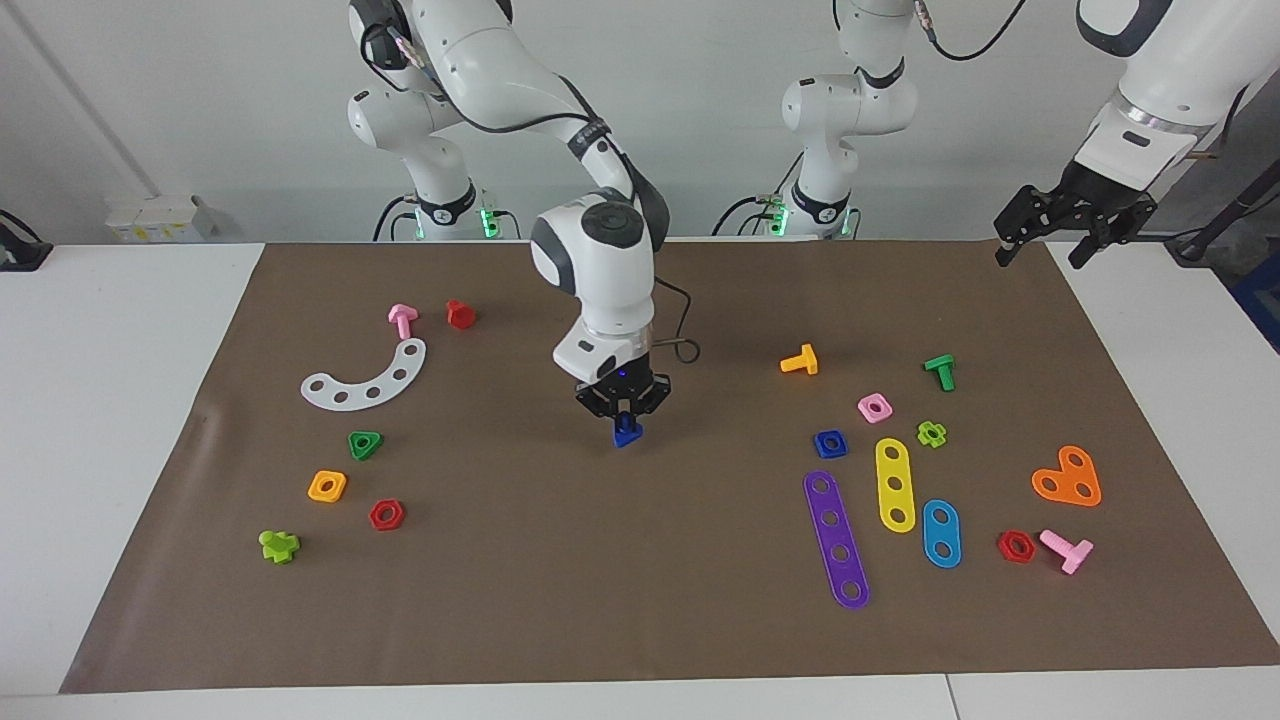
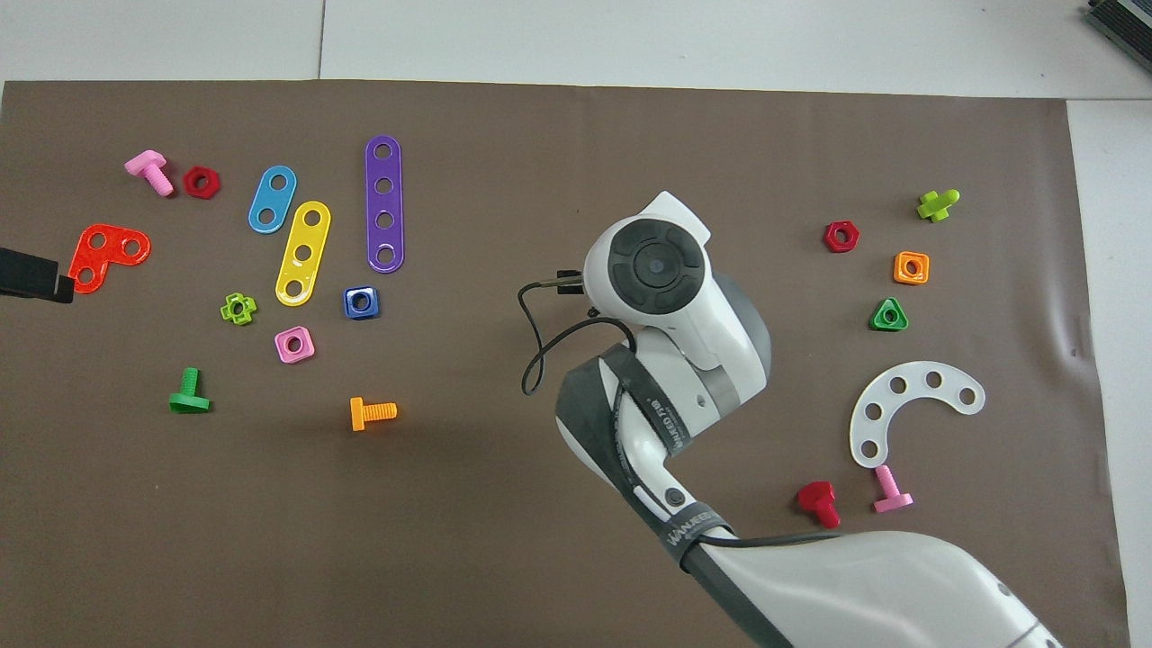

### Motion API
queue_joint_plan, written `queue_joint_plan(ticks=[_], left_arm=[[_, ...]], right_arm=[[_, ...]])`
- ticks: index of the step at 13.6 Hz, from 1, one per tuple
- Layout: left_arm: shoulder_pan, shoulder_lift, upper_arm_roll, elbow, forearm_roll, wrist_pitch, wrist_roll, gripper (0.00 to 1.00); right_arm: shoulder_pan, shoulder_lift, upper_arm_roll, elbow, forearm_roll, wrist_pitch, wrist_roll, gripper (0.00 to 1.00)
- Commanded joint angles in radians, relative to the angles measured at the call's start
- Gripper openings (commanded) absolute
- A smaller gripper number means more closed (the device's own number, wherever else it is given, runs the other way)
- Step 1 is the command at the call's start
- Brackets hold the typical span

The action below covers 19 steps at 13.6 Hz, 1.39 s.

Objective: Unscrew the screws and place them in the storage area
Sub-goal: 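Carry the blue bolt beside the green triangle nut and release it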

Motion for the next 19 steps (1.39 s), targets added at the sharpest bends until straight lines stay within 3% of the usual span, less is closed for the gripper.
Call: queue_joint_plan(ticks=[1, 5, 9, 15, 16, 17, 19], left_arm=[[0.004, -0.018, -0.004, -0.026, -0.013, 0.008, 0.007, 1.00], [0.014, -0.020, -0.004, -0.028, -0.013, 0.008, 0.007, 1.00], [0.011, -0.020, -0.004, -0.028, -0.013, 0.008, 0.007, 1.00], [0.013, -0.020, -0.004, -0.028, -0.013, 0.008, 0.007, 1.00], [0.013, -0.020, -0.004, -0.028, -0.013, 0.008, 0.007, 1.00], [0.013, -0.020, -0.004, -0.028, -0.013, 0.008, 0.007, 1.00], [0.013, -0.020, -0.004, -0.028, -0.013, 0.008, 0.007, 1.00]], right_arm=[[-0.137, -0.114, 0.014, -0.062, -0.007, -0.064, -0.122, 0.00], [-0.316, -0.188, 0.014, -0.220, -0.004, -0.022, -0.331, 0.00], [-0.419, -0.219, 0.014, -0.473, 0.000, 0.276, -0.448, 0.00], [-0.441, -0.202, 0.016, -0.514, 0.005, 0.308, -0.452, 0.00], [-0.441, -0.202, 0.014, -0.514, 0.005, 0.307, -0.445, 0.69], [-0.441, -0.202, 0.014, -0.514, 0.005, 0.305, -0.443, 1.00], [-0.438, -0.202, 0.014, -0.498, 0.006, 0.299, -0.419, 1.00]])
